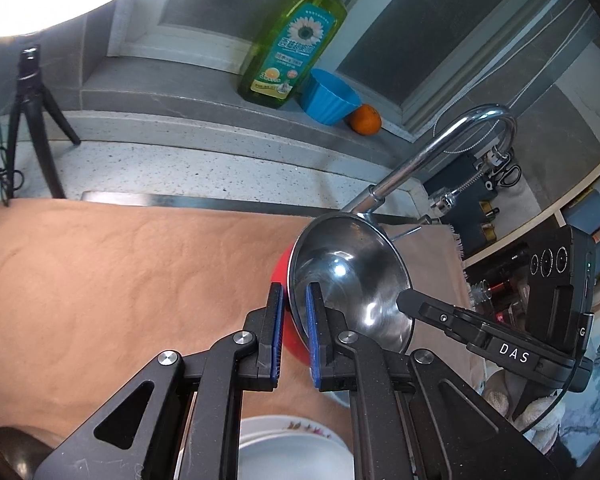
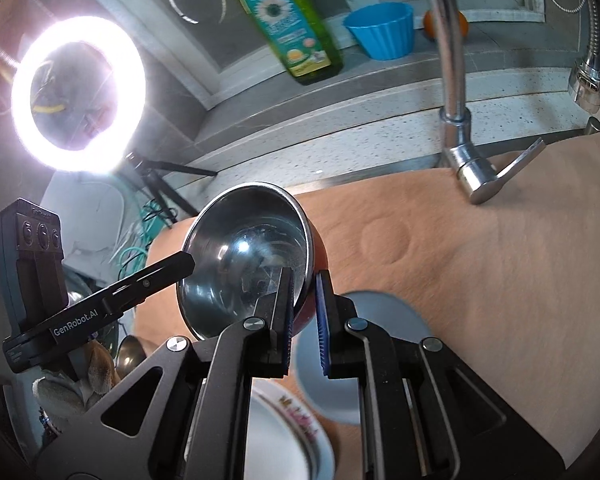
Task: Organize plates and bowls
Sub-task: 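Lift the red-sided steel bowl and carry it over the large steel bowl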
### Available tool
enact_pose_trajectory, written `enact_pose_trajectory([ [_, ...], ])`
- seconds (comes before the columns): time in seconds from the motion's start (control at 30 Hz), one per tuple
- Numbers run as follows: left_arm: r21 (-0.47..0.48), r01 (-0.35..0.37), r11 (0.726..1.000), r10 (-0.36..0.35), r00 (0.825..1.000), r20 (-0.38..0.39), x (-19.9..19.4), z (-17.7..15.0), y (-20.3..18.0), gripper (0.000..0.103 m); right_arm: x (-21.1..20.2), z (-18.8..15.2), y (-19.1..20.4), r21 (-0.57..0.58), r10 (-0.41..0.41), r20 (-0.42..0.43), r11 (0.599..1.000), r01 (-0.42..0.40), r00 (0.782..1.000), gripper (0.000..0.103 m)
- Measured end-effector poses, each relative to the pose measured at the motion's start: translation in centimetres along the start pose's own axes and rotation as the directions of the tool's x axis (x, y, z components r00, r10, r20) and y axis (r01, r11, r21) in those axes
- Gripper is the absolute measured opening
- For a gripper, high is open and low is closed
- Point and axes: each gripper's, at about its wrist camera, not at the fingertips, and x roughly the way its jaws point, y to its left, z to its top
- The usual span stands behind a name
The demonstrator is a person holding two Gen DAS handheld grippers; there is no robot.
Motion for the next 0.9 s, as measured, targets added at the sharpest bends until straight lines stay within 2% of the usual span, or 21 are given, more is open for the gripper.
enact_pose_trajectory([
  [0.57, -0.049, -0.03, 0.998, 0.034, 0.996, 0.078, -8.7, -5.8, 4.1, 0.009, -1.1, -6.3, 8.9, -0.094, 0.078, -0.034, 0.992, -0.081, 0.996, 0.011],
  [0.9, -0.113, -0.092, 0.989, 0.105, 0.988, 0.113, -12.9, -8.9, 7.8, 0.009, 0.6, -9.1, 14.3, -0.187, 0.115, -0.105, 0.973, -0.133, 0.988, 0.011],
])
